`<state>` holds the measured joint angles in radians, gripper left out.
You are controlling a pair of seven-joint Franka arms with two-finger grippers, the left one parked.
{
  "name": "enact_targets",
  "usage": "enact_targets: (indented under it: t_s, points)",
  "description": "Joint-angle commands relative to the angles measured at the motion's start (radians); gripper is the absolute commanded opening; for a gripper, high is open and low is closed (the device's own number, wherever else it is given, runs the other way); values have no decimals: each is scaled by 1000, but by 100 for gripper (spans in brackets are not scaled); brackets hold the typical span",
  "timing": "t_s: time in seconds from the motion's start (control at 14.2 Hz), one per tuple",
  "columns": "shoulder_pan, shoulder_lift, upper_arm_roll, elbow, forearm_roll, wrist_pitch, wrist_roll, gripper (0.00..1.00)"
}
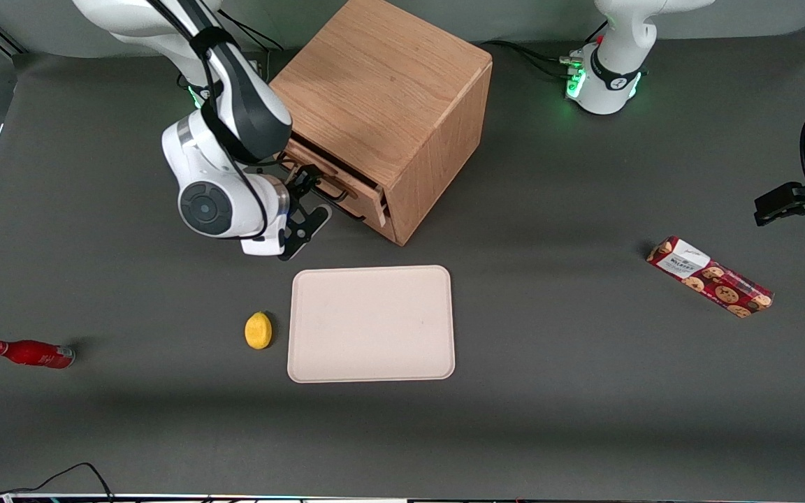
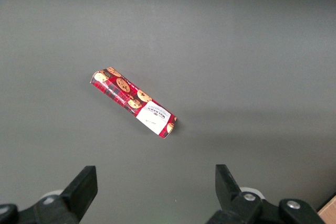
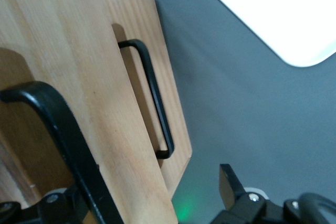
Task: Open upper drawer
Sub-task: 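Pull the upper drawer handle outward from the cabinet with the right gripper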
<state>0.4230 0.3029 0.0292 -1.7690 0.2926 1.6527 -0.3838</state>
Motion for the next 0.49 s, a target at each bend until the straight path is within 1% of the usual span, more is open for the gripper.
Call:
enact_targets:
  t_s: [0.0, 0.28, 0.42]
  points:
    - [-19, 13, 1, 2, 5, 28, -76, 100]
    - [-46, 36, 1, 28, -21, 30, -124, 100]
    - [-56, 42, 1, 37, -23, 30, -164, 100]
